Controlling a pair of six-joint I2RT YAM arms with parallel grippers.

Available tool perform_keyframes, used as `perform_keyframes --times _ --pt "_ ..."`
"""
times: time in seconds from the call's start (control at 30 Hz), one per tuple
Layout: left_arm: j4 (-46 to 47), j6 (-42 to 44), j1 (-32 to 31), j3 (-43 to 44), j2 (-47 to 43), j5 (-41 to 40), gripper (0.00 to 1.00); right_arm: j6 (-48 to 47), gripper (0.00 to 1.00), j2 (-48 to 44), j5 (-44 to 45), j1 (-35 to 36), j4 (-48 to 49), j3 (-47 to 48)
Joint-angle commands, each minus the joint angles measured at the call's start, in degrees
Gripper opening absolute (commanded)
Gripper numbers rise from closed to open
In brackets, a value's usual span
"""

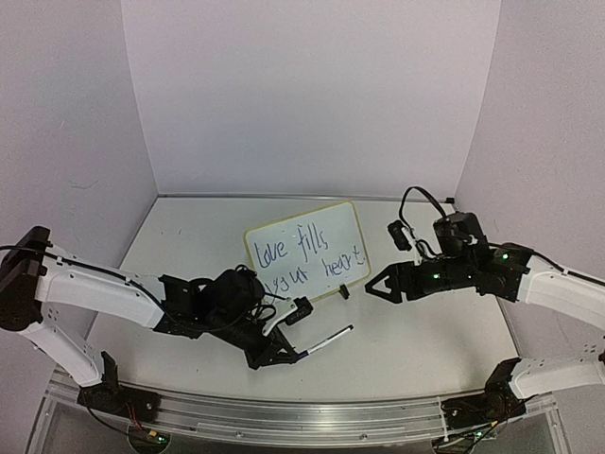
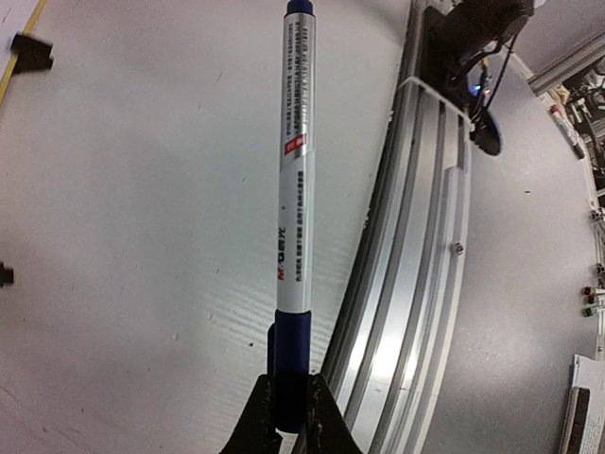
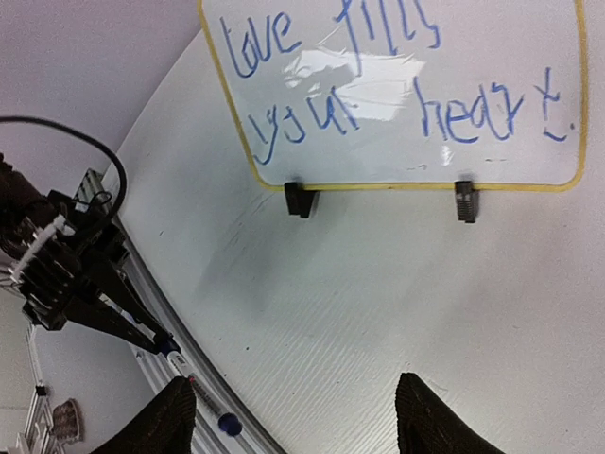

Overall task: Write a sentence on the whiteboard
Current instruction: Put down the whiteboard marker at the center of the board.

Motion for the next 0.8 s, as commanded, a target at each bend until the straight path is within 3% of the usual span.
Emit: perform_keyframes --times 0.0,0.2,0.43,0.53,0.57,0.67,0.77 --pt "-6.68 -4.62 -0.14 -1.54 -0.18 -9.41 0.00 2.38 0.71 -2.29 14.34 -0.36 -1.83 0.18" --pt "-9.16 -10.65 -0.05 -2.12 2.29 -16.32 0.01 5.18 0.74 -4.08 26.91 -2.43 -3.18 -1.76" --pt "-10.40 -14.83 0.72 -1.50 4.58 -19.66 0.21 4.87 0.75 -3.43 27.59 -5.44 -3.11 -2.42" --pt "-10.19 -16.30 1.42 -2.05 3.86 -21.72 0.36 4.38 0.76 -3.63 28.83 -5.88 -3.11 -2.49" --pt "-9.36 -16.81 1.92 -3.04 2.82 -21.87 0.51 3.88 0.76 -3.61 29.29 -6.20 -3.10 -2.59" --pt "-7.78 -17.60 3.48 -4.72 0.08 -22.05 0.69 3.67 0.78 -3.30 30.49 -6.63 -2.90 -2.36" --pt "-7.95 -17.73 7.04 -5.80 -2.72 -22.06 0.79 3.34 0.81 -2.60 31.50 -7.21 -2.53 -1.89"
